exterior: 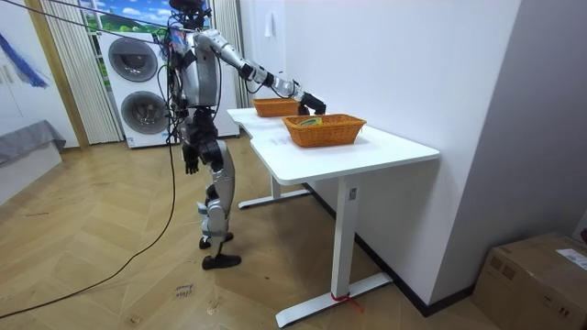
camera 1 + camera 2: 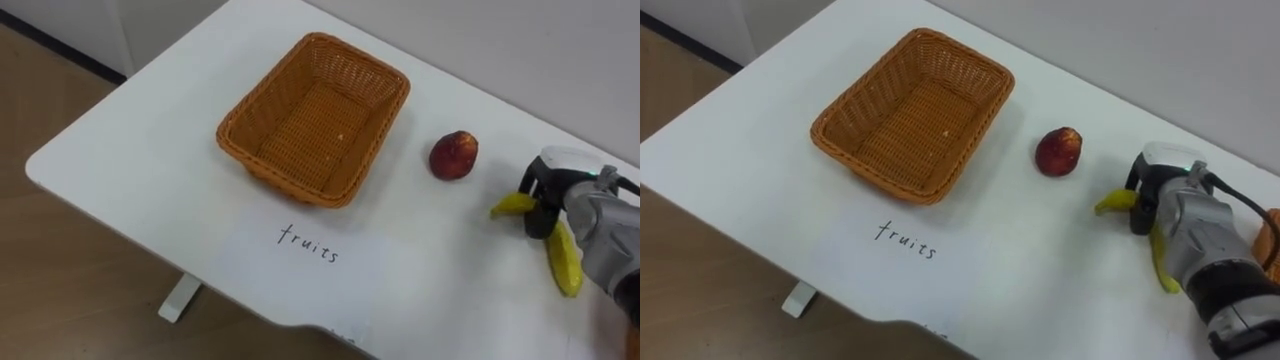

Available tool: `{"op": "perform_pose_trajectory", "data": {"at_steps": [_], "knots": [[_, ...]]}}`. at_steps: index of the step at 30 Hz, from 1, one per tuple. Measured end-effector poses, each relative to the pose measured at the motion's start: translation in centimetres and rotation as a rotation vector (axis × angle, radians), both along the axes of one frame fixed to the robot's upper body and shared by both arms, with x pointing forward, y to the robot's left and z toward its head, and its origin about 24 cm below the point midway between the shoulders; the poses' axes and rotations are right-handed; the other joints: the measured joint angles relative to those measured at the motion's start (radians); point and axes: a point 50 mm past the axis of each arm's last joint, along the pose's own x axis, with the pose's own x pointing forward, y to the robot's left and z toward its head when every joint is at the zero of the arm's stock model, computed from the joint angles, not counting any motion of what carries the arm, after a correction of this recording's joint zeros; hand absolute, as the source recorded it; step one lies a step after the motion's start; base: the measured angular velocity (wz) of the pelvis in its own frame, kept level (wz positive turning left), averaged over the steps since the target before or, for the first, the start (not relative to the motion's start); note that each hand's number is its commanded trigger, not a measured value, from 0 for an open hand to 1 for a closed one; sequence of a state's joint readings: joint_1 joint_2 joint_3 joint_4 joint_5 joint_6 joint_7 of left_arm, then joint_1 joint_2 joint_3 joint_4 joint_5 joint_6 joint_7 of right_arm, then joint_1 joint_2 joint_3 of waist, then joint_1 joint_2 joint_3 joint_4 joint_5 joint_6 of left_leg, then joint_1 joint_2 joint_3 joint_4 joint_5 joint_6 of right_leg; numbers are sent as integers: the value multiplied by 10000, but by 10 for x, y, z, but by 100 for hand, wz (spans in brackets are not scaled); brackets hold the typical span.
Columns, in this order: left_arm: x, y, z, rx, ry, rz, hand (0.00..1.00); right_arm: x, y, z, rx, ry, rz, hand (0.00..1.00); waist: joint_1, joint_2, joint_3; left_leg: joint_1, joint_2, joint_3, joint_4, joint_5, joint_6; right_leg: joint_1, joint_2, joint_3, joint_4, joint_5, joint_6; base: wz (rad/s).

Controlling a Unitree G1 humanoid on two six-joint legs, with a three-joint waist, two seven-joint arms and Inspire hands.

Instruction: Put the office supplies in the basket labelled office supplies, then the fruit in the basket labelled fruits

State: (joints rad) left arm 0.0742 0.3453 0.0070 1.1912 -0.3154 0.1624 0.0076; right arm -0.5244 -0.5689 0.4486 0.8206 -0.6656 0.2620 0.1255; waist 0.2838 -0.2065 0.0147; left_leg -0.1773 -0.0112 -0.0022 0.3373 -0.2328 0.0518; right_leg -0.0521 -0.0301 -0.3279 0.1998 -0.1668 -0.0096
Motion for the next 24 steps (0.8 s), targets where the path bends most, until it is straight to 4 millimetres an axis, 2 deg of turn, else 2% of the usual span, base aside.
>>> {"op": "perform_pose_trajectory", "data": {"at_steps": [5, 7, 12, 15, 17, 19, 21, 23, 24], "knots": [[-7, 0, -1, 50, 41, 118, 0, 2, 4, 7, 421, -223, 204, 100, -45, 13, 9, 66, 5, 68, -95, 7, -7, 2, 2, 77, -4, 1, 1, -4], [-11, 1, -1, 100, 124, 245, 0, 2, 6, 9, 628, -268, 341, 100, -105, -17, -13, 127, 8, 102, -147, 11, -9, 32, 6, 151, -4, 1, 2, -8], [-21, 3, -1, 163, 253, 602, 0, 4, 17, 23, 1580, -850, 968, 100, -539, -23, -27, 304, -6, 205, -289, 57, 3, 134, 0, 253, -158, 6, 10, -5], [-22, 3, -1, 132, 61, 909, 0, 4, 32, 41, 2075, -1687, 1668, 100, -832, 26, -33, 342, 2, 241, -333, 60, -2, 133, 0, 286, -157, 5, 10, -3], [-22, -4, -4, -31, -53, 910, 0, 5, 42, 53, 2344, -2269, 2194, 100, -958, 158, -43, 481, -4, 318, -355, 63, 3, 206, -3, 468, -156, 5, 10, -12], [-21, -9, -6, -127, -167, 915, 0, 5, 45, 58, 2549, -2486, 2334, 100, -1068, 242, -47, 675, -14, 334, -436, 65, 6, 355, -12, 540, -158, 4, 13, -7], [-25, -10, -7, -170, -182, 1175, 0, 5, 49, 68, 2690, -2754, 2509, 100, -1108, 284, -90, 920, -8, 428, -665, 77, 19, 454, -26, 562, -153, -1, 21, -13], [-35, -9, -7, -165, -84, 1517, 0, 6, 54, 88, 2881, -3519, 2837, 100, -1259, 366, -113, 1159, 2, 464, -740, 86, 14, 651, -26, 546, -155, -2, 22, -9], [-37, -9, -7, -162, -41, 1570, 0, 6, 54, 91, 2911, -3671, 2870, 100, -1275, 391, -115, 1256, 2, 465, -791, 87, 14, 727, -26, 548, -162, -2, 22, 0]]}}
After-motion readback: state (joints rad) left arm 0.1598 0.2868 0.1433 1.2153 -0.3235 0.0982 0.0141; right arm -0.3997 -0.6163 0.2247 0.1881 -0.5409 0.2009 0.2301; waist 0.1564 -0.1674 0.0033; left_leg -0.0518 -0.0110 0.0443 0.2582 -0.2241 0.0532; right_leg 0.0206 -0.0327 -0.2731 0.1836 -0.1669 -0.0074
